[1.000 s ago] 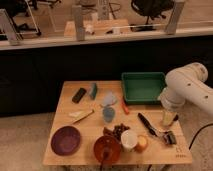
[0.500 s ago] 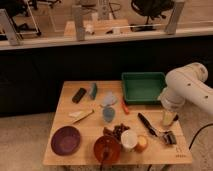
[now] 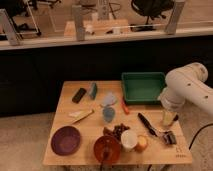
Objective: Wipe table surface with towel
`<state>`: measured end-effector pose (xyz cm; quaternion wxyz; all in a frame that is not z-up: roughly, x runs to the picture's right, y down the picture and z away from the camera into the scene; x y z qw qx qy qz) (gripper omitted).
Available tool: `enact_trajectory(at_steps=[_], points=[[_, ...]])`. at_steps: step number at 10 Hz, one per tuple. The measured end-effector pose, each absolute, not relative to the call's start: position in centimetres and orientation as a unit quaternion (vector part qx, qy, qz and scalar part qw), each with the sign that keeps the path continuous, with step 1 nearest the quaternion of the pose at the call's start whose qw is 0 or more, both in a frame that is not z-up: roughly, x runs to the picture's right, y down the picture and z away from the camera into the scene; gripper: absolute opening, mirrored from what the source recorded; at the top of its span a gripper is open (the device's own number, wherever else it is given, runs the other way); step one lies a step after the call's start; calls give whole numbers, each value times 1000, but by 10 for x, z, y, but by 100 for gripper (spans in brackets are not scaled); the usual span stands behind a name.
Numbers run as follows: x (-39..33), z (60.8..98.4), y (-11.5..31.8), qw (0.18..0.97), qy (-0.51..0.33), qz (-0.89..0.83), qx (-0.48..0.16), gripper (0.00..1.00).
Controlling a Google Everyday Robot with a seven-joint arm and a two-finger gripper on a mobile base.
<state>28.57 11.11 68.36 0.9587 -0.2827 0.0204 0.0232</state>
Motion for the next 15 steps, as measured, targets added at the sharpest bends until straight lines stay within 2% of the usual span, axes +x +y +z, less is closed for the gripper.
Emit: enact_trajectory(at_steps=[5,9,13,15], points=[[271,681,101,965,-9,-4,-262,80],[188,683,78,971,-56,-75,-218,80],[104,728,31,974,-61,-133,-176,80],[89,751,10,974,-51,-153,-159,80]])
